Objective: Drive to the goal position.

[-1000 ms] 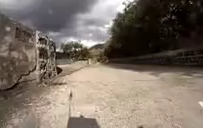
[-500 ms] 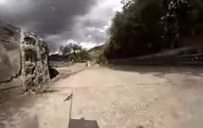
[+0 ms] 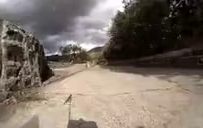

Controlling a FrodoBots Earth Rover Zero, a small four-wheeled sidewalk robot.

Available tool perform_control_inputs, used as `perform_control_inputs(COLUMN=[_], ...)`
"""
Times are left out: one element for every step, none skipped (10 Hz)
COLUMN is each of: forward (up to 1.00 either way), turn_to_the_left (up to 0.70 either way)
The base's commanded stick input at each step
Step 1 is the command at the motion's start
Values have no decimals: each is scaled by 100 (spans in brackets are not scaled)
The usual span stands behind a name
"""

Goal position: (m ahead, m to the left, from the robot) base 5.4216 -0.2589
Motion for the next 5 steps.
perform_control_inputs(forward=[85, 85, 85, 85, 85], turn_to_the_left=[0, 0, 0, 0, 0])
